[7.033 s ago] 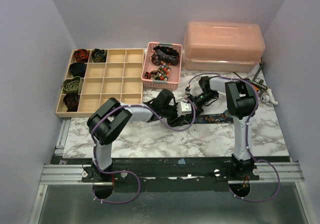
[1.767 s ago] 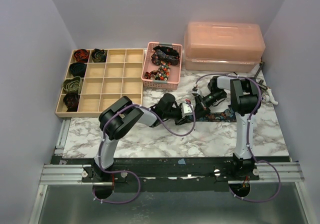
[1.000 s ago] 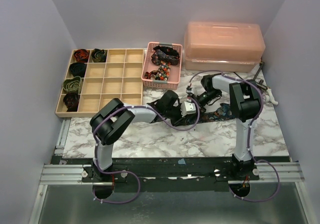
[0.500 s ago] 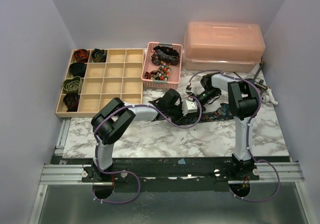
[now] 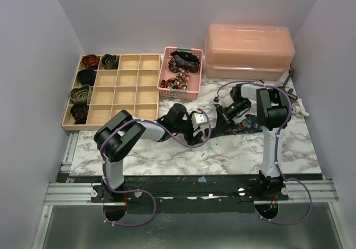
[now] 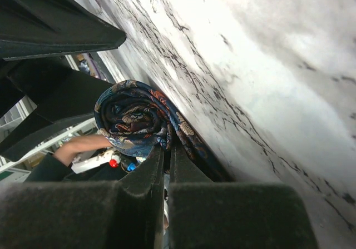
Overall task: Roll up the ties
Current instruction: Roll the tie at the center of the board.
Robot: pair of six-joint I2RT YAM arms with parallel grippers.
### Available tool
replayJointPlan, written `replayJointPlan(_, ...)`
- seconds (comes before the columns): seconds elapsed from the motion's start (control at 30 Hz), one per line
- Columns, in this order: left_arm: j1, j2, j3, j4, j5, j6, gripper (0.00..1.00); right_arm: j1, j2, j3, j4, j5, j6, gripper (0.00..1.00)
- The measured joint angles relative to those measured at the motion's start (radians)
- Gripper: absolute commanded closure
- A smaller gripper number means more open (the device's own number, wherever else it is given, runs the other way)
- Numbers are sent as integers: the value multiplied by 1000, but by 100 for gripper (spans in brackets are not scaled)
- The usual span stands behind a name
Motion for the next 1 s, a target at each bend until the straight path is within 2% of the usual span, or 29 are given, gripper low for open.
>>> replayJointPlan(0.17, -2, 47, 1, 117, 17, -19, 20, -4, 8, 0, -4, -12, -17, 99)
replayJointPlan(0.27, -14, 108, 53, 164, 18, -35, 29, -6, 10, -1, -5, -19, -22, 99)
replayJointPlan(0.33, -29, 150, 98, 184, 14, -42, 40, -7, 10, -2, -3, -24, -23, 98)
replayJointPlan(0.43, -51, 185, 142, 183, 12, -44, 69, -7, 10, -2, 2, -31, -19, 75)
replayJointPlan(0.5, -62, 188, 154, 161, 5, -41, 80, -8, 8, -2, 5, -43, -12, 63)
replayJointPlan(0.53, -65, 186, 157, 151, -2, -39, 83, -8, 5, -2, 0, -50, -2, 60)
replayJointPlan(0.6, -65, 176, 159, 125, -13, -33, 84, -9, -3, -3, -8, -61, 14, 55)
replayJointPlan(0.8, -65, 74, 104, -20, -32, 7, 85, -13, -71, -3, -12, -37, 6, 52)
replayJointPlan(1.0, -66, 51, 125, -129, -40, 10, 80, -11, -92, 1, -32, -35, -6, 45)
